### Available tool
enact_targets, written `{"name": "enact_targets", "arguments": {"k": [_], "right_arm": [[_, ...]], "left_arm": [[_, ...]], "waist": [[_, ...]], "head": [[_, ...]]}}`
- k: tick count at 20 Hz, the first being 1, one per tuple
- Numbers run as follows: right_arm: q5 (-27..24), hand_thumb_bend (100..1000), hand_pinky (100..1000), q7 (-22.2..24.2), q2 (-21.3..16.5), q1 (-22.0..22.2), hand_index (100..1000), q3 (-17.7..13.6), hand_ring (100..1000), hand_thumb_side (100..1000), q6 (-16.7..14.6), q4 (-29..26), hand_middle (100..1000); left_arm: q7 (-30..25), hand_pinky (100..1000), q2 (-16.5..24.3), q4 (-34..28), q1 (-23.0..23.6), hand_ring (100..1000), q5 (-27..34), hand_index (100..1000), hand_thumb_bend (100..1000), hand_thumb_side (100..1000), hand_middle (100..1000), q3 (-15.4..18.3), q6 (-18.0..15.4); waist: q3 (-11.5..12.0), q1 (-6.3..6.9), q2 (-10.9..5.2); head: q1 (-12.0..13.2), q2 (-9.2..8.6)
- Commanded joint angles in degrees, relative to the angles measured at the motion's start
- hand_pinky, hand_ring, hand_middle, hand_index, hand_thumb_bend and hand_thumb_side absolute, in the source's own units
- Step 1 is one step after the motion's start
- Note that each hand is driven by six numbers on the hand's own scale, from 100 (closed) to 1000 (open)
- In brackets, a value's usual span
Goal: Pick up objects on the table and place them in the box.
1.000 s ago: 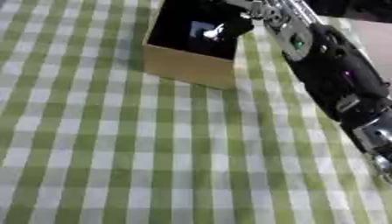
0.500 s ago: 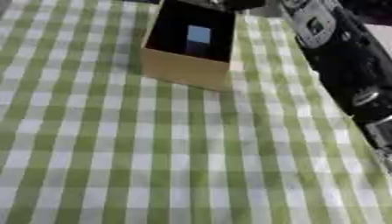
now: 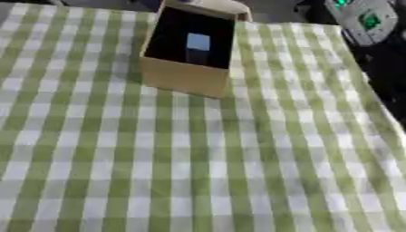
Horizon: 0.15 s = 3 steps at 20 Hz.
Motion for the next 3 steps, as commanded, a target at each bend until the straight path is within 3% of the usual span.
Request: {"name": "enact_targets", "arguments": {"k": [1,3], "right_arm": [[-4.83,100,788,-1.73,-4.75,4.11,858,-2.05,890,858,2.85,-10.33,710],[-7.07,100,776,-4.31,-5.31,9.19,856,-4.33,890,886,4.41,-17.35,705]], "left_arm": [[0.44,635,0.9,-1.06,-0.06,606,-0.33,679,179,678,606,0.59,-0.01],[0.6,635,0.74,-1.06,0.05,606,-0.39,679,178,678,606,0.77,0.01]], "waist": [[-0.43,0.68,-1.46],[-1.04,1.23,-1.37]], "head": [[0.85,0.17],[1.23,-0.07]]}}
